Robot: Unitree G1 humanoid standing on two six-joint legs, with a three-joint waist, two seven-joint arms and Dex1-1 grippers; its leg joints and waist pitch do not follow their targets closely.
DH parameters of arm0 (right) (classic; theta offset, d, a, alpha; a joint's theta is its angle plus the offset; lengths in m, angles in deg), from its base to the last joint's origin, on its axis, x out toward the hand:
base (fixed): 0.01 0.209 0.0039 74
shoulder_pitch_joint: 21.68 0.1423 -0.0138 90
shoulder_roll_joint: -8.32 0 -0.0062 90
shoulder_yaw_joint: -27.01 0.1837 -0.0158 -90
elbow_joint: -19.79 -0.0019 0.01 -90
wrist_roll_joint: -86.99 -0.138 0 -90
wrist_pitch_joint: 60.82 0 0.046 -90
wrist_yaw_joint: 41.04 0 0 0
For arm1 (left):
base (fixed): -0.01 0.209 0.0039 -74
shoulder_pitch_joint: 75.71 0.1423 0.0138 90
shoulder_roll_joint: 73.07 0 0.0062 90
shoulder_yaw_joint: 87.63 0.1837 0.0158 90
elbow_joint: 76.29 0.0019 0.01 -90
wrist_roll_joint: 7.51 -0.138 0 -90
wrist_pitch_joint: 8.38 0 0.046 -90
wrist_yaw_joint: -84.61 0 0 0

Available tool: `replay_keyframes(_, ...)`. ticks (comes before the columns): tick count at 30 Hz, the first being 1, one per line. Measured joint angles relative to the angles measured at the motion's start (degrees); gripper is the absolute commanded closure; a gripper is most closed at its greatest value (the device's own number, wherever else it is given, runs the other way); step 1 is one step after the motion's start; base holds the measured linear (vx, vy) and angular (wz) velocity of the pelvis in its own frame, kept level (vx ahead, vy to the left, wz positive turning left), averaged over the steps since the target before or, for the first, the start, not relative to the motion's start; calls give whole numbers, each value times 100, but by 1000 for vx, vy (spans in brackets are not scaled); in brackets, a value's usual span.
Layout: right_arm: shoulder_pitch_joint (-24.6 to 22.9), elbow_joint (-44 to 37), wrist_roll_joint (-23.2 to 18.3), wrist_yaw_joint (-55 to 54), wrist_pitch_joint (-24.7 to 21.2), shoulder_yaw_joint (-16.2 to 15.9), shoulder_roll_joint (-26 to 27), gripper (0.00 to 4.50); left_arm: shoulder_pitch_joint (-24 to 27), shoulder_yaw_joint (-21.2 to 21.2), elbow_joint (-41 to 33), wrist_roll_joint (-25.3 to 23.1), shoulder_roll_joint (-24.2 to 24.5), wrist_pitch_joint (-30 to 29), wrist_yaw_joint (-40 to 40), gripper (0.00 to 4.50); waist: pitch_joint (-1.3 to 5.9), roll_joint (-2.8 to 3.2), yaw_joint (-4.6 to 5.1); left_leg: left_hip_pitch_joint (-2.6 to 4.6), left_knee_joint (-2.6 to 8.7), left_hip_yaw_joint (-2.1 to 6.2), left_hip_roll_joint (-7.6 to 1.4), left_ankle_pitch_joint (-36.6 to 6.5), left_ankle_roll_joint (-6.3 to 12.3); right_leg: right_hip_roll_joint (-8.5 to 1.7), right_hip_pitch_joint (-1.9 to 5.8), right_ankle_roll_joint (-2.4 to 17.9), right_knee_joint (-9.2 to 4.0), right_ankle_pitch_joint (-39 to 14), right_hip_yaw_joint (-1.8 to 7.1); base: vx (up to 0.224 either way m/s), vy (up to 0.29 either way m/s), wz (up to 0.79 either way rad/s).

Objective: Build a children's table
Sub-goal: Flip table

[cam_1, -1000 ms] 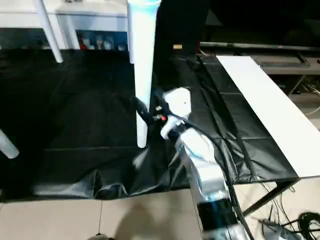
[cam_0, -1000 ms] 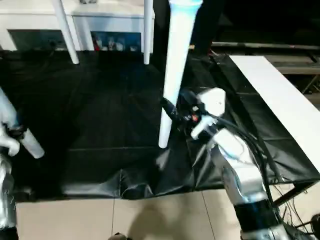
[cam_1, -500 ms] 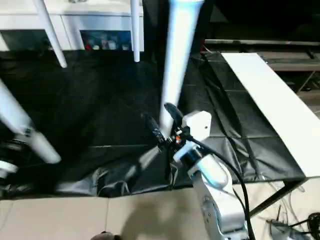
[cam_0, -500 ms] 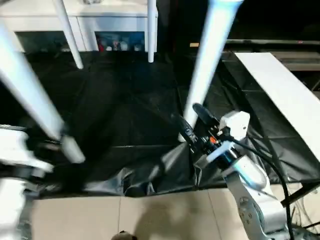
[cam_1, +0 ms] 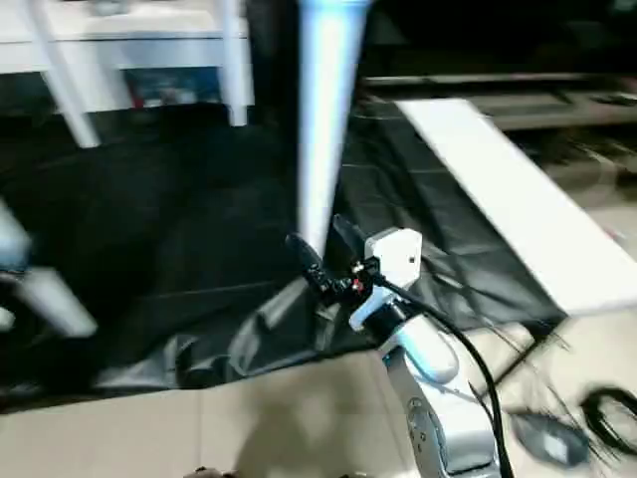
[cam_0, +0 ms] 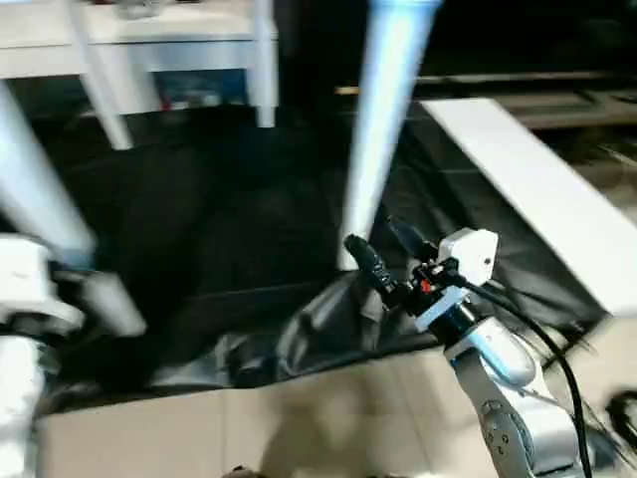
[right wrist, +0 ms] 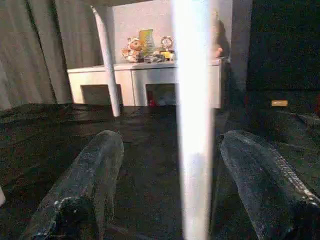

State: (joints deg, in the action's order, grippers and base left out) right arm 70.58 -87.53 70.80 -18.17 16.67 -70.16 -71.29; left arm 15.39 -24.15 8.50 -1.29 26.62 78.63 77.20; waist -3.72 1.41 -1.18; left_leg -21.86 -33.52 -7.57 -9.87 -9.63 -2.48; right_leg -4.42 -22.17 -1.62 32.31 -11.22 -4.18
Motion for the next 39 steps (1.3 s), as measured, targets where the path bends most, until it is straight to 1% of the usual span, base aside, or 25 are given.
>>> replay_keyframes(1,1,1,0,4,-5,-14,3,105,-125,-29,229,-59,104,-13,49,99,-10,13,11,9,15,32,-2,-1,-2,0,17,14,-27,-9,-47,-59,-7,-9)
replay_keyframes(2,4,1,0,5,-7,-23,9,105,-220,-36,380,-96,159,-19,75,99,-20,21,2,6,42,41,-7,-1,-3,-2,38,39,-21,-27,-92,-110,-23,-2)
replay_keyframes(3,1,-1,1,4,-11,-27,26,105,-357,-17,574,-144,229,-29,92,99,-30,20,-37,1,88,21,-14,0,-5,-4,36,128,164,-197,-126,-110,-23,-2)
replay_keyframes(4,-21,-25,0,5,-11,-24,26,105,-591,60,750,-195,270,-44,101,99,-18,-27,-221,-20,92,-151,-40,2,-7,-13,22,224,677,-504,-61,-107,-39,12)
replay_keyframes(5,11,0,3,2,-23,-24,32,105,-643,74,797,-220,305,-31,106,99,5,-123,-333,-17,103,-285,-41,5,-9,-22,47,235,860,-660,72,44,-129,8)
replay_keyframes(6,133,-4,3,11,-46,-95,26,105,-669,78,914,-275,326,32,155,99,21,-229,-411,-33,-146,-304,-9,-123,-85,-64,-58,92,914,-627,211,44,-129,8)
replay_keyframes(7,148,0,4,12,-57,-122,-3,105,-597,23,1056,-196,314,25,140,99,28,-70,-515,-21,-453,98,76,-197,-79,-31,-49,95,917,-617,199,121,-98,-21)
replay_keyframes(8,120,-1,4,11,-59,-111,-9,105,-624,-40,1108,-117,318,9,129,99,55,15,-544,57,-452,264,127,-273,-154,10,-78,103,901,-584,169,0,0,0)
replay_keyframes(9,83,12,5,7,-70,-102,-6,105,-696,-120,1079,20,326,19,38,99,48,18,-547,64,-349,229,117,-275,-259,23,-94,117,830,-509,179,0,0,0)
replay_keyframes(10,46,13,6,13,-94,-121,-32,105,-615,-215,859,379,243,26,-208,99,49,23,-525,60,-265,153,61,-227,-261,89,-91,145,703,-374,228,-64,-34,25)
replay_keyframes(11,50,10,5,12,-105,-124,-33,105,-427,-330,619,750,137,36,-430,99,49,40,-495,57,-249,121,33,-227,-261,117,-61,203,624,-265,246,0,0,0)
replay_keyframes(13,26,-1,-3,11,-120,-107,-47,105,293,-452,-202,1528,-94,43,-1009,99,51,33,-452,44,-232,95,20,-230,-258,111,-57,210,550,-177,234,0,0,0)
replay_keyframes(15,22,1,-4,11,-154,-72,-80,105,527,-306,-592,1812,-150,-26,-1326,99,54,-18,-469,53,-198,77,-3,-230,-258,114,-63,180,508,-188,221,0,0,0)
replay_keyframes(16,30,2,-17,12,-179,-67,-87,105,632,-226,-746,1869,-153,-32,-1380,99,57,-68,-468,69,-147,56,-9,-230,-258,114,-53,173,480,-191,222,0,0,0)
replay_keyframes(18,45,4,-31,19,-197,-72,-79,105,768,-192,-861,1874,-158,-28,-1372,99,65,-121,-449,79,-91,47,-8,-230,-258,114,-46,170,437,-193,217,0,0,0)
replay_keyframes(19,52,18,-43,23,-201,-61,-87,105,817,-192,-909,1873,-161,-28,-1361,99,67,-128,-441,75,-76,48,-9,-229,-259,114,-18,169,429,-192,210,0,0,0)
replay_keyframes(20,66,67,-53,39,-204,-51,-85,105,839,-203,-941,1855,-164,-23,-1339,99,65,-159,-415,73,-66,49,-12,-229,-260,114,-21,164,422,-189,203,0,0,0)
replay_keyframes(21,82,109,-64,73,-205,-53,-79,105,857,-226,-974,1819,-164,-24,-1319,99,65,-165,-398,71,-64,48,-15,-228,-261,114,-22,162,422,-187,199,0,0,0)
replay_keyframes(22,131,184,-99,112,-205,-54,-72,105,880,-252,-1015,1759,-164,-28,-1285,99,64,-193,-385,74,-63,48,-17,-228,-260,115,-21,160,425,-186,197,0,0,0)
replay_keyframes(24,208,200,-133,135,-206,-60,-60,105,890,-285,-1054,1697,-164,-30,-1200,99,61,-226,-380,73,-63,48,-19,-228,-261,115,-21,160,424,-186,194,0,0,0)
replay_keyframes(27,282,236,-151,156,-205,-83,-39,105,898,-495,-1059,1512,-145,-29,-941,99,76,-272,-378,73,-63,47,-20,-227,-263,115,-19,155,418,-183,193,0,0,0)
replay_keyframes(31,288,284,-159,209,-206,-125,-19,105,1107,-701,-1086,1658,-147,73,-955,99,92,-297,-376,69,-63,42,-26,-226,-263,121,-8,152,384,-172,194,44,11,-1)
replay_keyframes(32,286,288,-167,228,-206,-128,-15,105,1297,-698,-1201,1773,-193,125,-1114,99,95,-302,-376,67,-63,34,-26,-226,-263,120,-7,152,374,-173,200,60,22,-3)
replay_keyframes(36,287,291,-220,270,-206,-122,-28,105,1831,-495,-1767,2181,-440,198,-1579,99,100,-326,-388,57,-63,22,-31,-231,-254,120,0,143,336,-186,199,56,20,-1)
replay_keyframes(39,287,293,-228,318,-206,-122,-35,105,2062,-287,-2106,2349,-529,154,-1730,99,95,-332,-400,62,-58,3,-40,-239,-242,120,14,137,311,-192,199,0,0,0)
